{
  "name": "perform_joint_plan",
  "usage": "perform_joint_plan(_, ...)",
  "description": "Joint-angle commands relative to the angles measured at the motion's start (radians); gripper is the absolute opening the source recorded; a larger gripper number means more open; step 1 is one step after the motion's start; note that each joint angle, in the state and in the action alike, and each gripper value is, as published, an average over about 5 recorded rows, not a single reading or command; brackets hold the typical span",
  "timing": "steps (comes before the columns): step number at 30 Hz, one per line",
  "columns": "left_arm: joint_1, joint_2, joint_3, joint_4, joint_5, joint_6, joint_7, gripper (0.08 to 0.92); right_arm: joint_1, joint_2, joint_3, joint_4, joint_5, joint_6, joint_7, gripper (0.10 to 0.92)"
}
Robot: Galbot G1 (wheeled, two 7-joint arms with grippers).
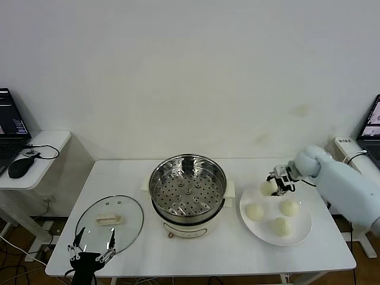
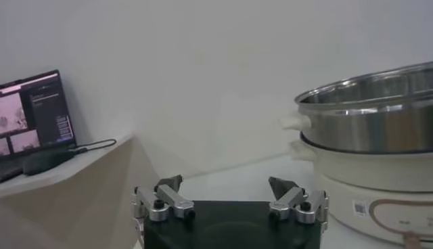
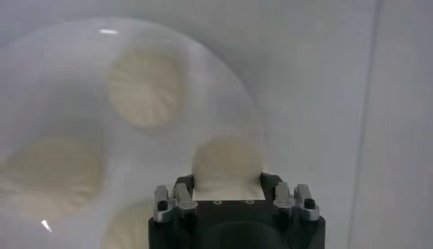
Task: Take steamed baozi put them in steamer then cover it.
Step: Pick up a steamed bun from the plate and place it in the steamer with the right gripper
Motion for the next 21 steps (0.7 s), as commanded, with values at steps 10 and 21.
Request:
perform_joint_plan(10, -0.018, 0.020, 0.002, 0.003, -0.011, -0.004, 0.000, 0.823, 0.553, 0.147, -0.378, 0.109, 0.349, 0.002, 0.042, 0.619)
perform_joint_plan(21, -0.033, 0.026, -0.010, 0.005, -0.010, 0.000, 0.004, 0.823, 0.533, 0.473, -0.448, -0.018, 0.307, 0.147, 0.064, 0.627)
